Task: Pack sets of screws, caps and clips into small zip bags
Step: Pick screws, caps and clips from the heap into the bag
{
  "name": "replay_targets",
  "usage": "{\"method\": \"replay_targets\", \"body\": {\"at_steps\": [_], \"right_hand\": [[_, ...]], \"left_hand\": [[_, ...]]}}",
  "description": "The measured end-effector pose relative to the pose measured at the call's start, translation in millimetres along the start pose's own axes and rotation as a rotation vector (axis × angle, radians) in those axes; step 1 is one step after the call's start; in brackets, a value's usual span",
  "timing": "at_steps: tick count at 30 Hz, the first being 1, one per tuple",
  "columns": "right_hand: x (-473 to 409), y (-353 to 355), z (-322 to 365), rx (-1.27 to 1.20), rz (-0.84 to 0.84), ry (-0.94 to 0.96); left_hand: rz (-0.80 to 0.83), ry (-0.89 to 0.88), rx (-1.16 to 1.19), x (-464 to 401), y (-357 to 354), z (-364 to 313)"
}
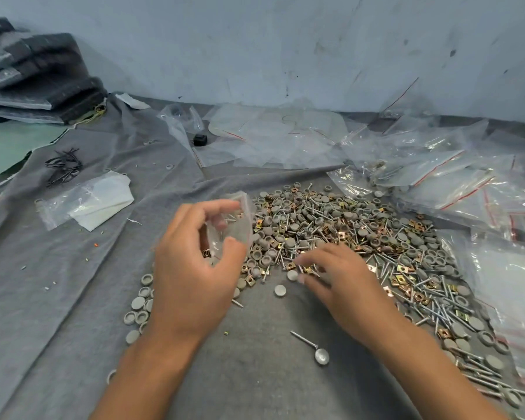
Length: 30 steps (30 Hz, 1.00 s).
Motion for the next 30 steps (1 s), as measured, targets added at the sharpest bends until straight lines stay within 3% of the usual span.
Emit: {"method": "replay_targets", "body": {"at_steps": [6, 12, 20, 23, 26, 30], "right_hand": [[0.1, -15.3, 7.4, 0.163, 0.003, 0.026], [-5.1, -15.0, 19.6, -0.074, 0.069, 0.040], [-30.4, -31.1, 42.5, 0.180, 0.046, 0.146], [-25.0, -9.6, 38.8, -0.016, 0.023, 0.093], [-11.9, 29.8, 46.4, -0.245, -0.160, 0.149], [4.0, 50.9, 73.2, -0.180, -0.124, 0.292]], "left_hand": [[-0.043, 0.001, -0.043, -2.7, 6.6, -0.2], [0.081, 0.078, -0.083, -3.5, 2.3, 8.2], [0.153, 0.070, -0.067, -3.8, 0.3, 15.3], [0.261, 0.032, -0.100, -0.5, -5.6, 17.9], [0.376, -0.025, -0.135, 4.4, -12.2, 15.6], [0.427, -0.066, -0.146, 7.5, -17.4, 8.3]]}}
Point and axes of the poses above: each hand's wrist, its own x-axis away from the middle knuckle, its own y-axis out of the back of the hand, z = x × y, the point moved 3 cm from there along -x, towards the middle knuckle, and after that the axes turned 14 degrees about -y, right-handed, at the moved point
